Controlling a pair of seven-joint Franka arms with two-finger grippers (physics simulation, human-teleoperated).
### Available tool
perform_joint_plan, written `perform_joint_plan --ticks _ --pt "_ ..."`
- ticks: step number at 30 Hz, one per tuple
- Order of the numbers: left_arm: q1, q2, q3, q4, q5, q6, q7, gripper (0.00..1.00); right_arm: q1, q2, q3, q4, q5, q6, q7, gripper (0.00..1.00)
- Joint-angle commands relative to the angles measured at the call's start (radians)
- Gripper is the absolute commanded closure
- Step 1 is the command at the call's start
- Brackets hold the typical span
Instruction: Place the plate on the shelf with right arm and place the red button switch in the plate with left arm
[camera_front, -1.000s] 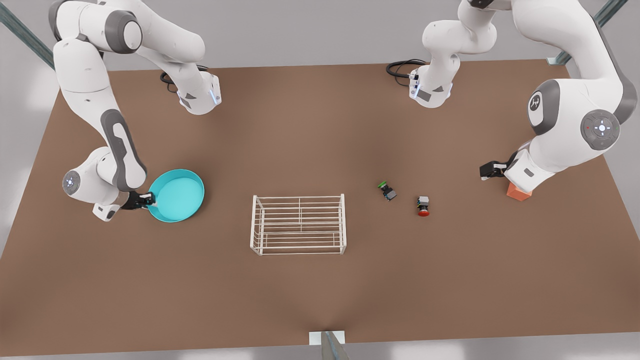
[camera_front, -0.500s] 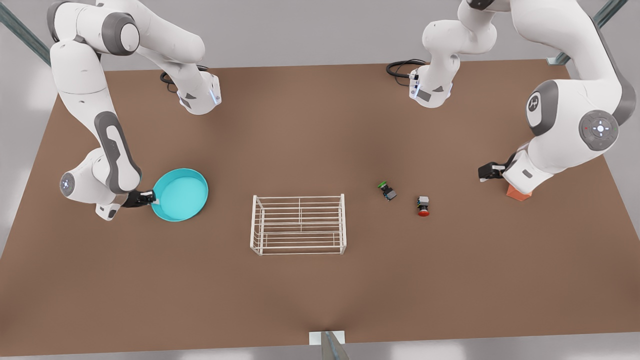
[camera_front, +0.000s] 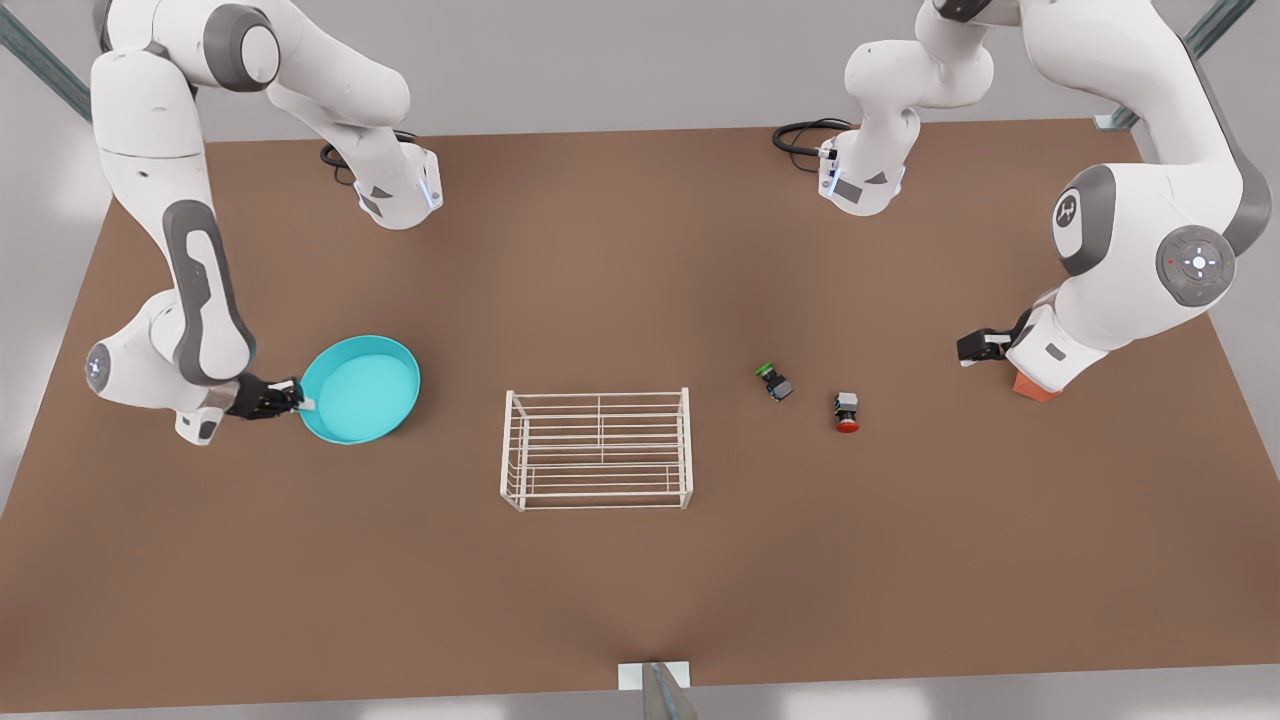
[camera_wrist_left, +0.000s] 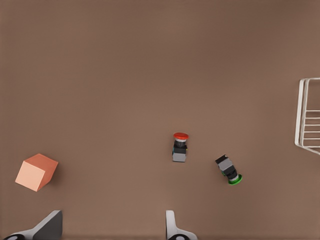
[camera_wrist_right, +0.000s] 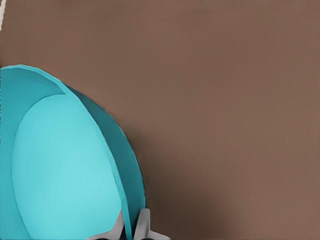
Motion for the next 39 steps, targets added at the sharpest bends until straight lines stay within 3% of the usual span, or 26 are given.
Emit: perform_joint_plan --ticks 1,8,19,31,34,37,39 --pt "-0.001 -0.001 0.0 0.0 0.001 0.0 -0.023 0.0 0.003 -0.024 0.01 0.033 0.051 -0.155 -0.078 0.78" --pt "-0.001 -0.001 0.0 0.0 0.001 0.0 -0.023 0.0 0.034 -0.036 0.102 0.218 0.105 -0.304 0.028 0.77" --pt "0.001 -0.003 0.0 -0.003 0.005 -0.002 -0.017 0.0 0.253 -0.013 0.097 0.501 0.039 -0.536 0.628 0.77" --pt "-0.003 -0.003 -0.002 -0.044 -0.005 -0.016 -0.009 0.0 0.428 0.235 0.094 0.825 0.031 -0.514 1.051 0.76" --pt "-0.065 0.109 -0.009 -0.105 0.069 0.202 -0.098 0.0 0.454 0.29 0.096 0.874 0.037 -0.465 1.099 0.76" --pt "-0.058 0.05 -0.003 -0.475 -0.081 0.664 -0.139 0.0 0.485 0.324 0.094 0.886 0.054 -0.392 1.129 0.76" --pt "-0.091 0.085 -0.009 -0.578 -0.068 0.84 -0.228 0.0 0.495 0.34 0.096 0.888 0.06 -0.341 1.149 0.76"
